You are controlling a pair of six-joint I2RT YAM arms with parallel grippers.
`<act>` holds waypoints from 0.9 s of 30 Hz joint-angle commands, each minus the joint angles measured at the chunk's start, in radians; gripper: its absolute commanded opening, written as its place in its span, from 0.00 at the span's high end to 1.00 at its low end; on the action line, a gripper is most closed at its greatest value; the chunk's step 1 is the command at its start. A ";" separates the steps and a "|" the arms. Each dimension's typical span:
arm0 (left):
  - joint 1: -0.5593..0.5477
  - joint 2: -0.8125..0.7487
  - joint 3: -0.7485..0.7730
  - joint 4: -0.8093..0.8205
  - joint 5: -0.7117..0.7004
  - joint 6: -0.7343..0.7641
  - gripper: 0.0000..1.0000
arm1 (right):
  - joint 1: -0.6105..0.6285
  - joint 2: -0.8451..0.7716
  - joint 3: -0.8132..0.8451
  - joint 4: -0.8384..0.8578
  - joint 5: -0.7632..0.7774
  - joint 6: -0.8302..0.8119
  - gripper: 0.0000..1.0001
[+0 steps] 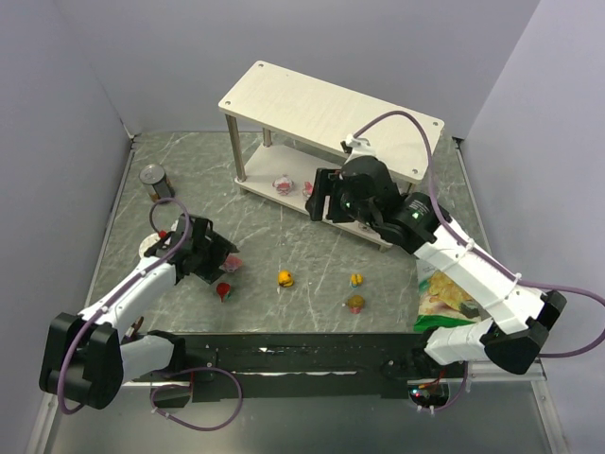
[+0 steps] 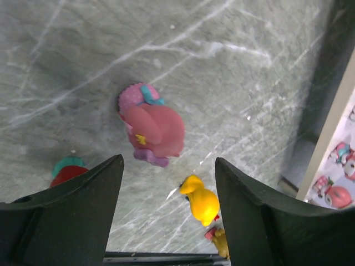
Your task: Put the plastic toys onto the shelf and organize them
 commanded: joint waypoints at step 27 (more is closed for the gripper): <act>-0.001 0.186 0.029 0.161 0.034 0.027 0.68 | -0.104 -0.173 -0.079 -0.037 0.087 -0.010 0.23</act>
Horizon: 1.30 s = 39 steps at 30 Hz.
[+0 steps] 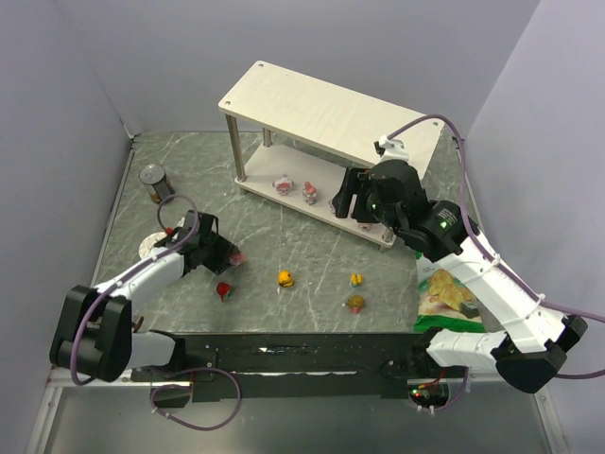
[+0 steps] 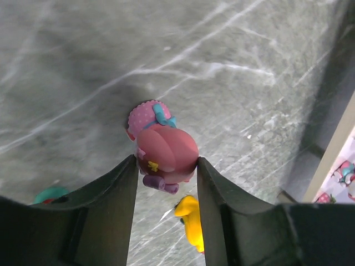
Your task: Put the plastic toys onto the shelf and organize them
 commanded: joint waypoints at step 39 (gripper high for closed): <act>0.038 0.665 0.949 -0.050 0.243 0.471 0.92 | -0.243 -0.080 -0.105 0.061 -0.082 -0.075 0.23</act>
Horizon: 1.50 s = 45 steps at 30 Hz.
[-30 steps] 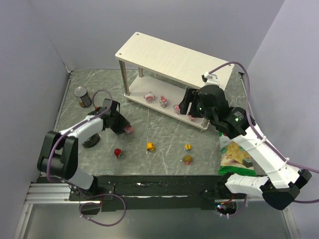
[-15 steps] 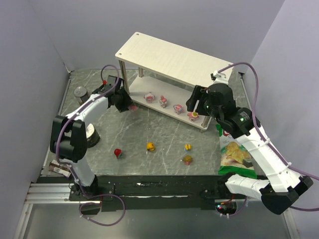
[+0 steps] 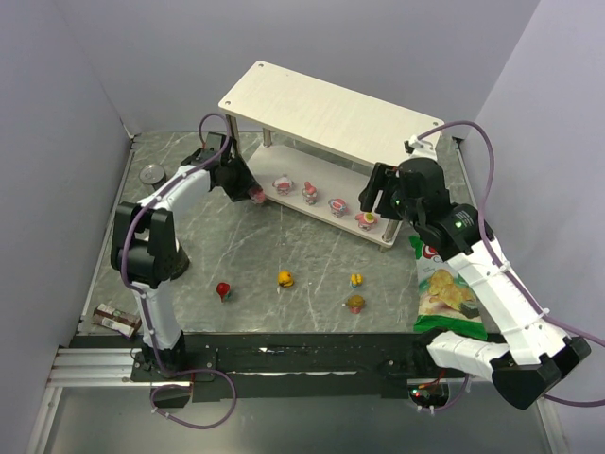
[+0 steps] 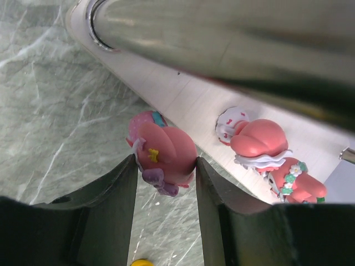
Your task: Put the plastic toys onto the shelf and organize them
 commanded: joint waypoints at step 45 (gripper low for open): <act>-0.034 -0.188 -0.135 0.277 -0.183 -0.179 0.99 | -0.080 0.004 -0.008 0.054 -0.075 -0.063 0.23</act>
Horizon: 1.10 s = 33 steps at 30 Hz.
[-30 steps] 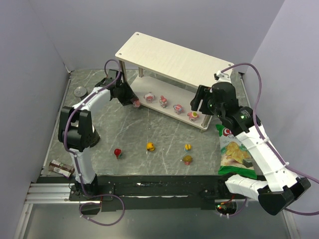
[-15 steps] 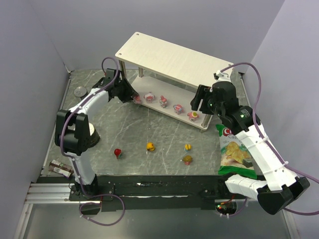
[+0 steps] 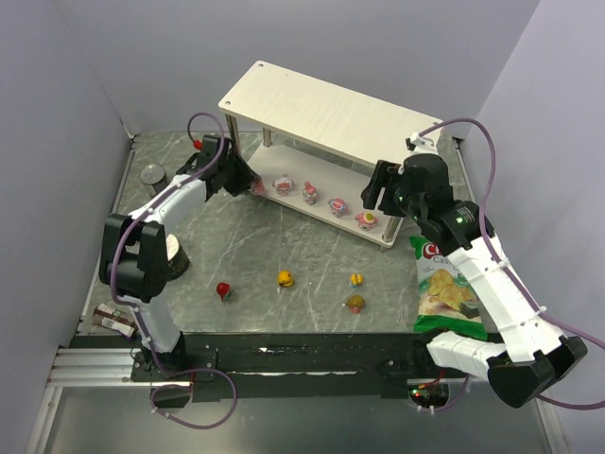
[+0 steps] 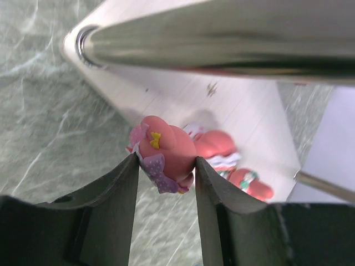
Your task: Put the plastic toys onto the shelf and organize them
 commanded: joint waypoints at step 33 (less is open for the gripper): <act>-0.070 0.078 -0.042 0.283 -0.280 -0.052 0.89 | -0.022 -0.022 0.024 -0.032 0.055 -0.037 0.23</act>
